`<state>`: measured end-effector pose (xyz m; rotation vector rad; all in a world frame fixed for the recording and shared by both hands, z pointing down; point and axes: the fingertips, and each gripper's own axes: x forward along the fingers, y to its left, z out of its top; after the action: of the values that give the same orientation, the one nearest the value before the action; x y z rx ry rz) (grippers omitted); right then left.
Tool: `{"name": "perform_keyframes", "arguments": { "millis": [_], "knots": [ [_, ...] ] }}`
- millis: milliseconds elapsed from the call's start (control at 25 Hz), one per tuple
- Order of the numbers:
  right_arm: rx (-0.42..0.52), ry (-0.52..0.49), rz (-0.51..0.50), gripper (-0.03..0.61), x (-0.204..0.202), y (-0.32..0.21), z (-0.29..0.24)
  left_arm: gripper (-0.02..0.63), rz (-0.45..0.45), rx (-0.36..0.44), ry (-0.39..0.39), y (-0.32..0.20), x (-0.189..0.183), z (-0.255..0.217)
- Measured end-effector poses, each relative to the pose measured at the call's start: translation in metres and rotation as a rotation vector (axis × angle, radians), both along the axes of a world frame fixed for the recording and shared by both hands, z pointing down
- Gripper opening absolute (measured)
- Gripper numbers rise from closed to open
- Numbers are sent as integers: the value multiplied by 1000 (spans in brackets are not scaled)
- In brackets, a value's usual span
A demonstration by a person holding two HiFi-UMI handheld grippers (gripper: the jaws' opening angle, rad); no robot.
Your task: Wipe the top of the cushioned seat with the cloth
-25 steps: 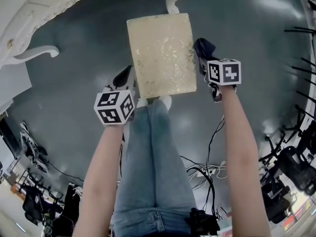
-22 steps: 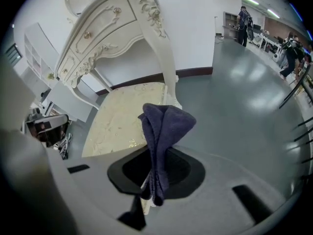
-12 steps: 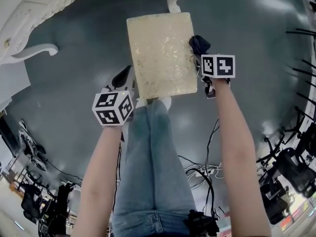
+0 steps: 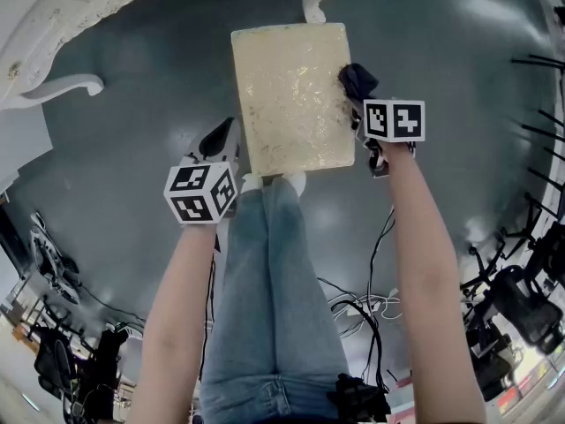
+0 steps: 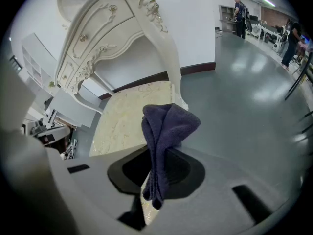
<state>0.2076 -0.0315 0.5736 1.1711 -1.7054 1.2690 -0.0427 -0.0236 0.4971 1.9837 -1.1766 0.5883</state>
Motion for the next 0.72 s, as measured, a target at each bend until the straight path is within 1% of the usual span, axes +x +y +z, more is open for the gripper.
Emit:
{"name": "perform_keyframes", "arguments": {
  "millis": [200,320,520,720],
  "knots": [
    [1,8,-11,44,-4,2,-3,5,-8,-2,1,1,-4,0],
    [-2,-7,-11,44,-9,1,-5,5,-9,3,4,-2,-6,-1],
    [-5,-6,-39,44,-20,2,-8,5,-10,13,10,-3,-6,-4],
    [-8,-29,-45,44,-39,1,-9,5,-16,20,12,-3,-12,-5]
  ]
}}
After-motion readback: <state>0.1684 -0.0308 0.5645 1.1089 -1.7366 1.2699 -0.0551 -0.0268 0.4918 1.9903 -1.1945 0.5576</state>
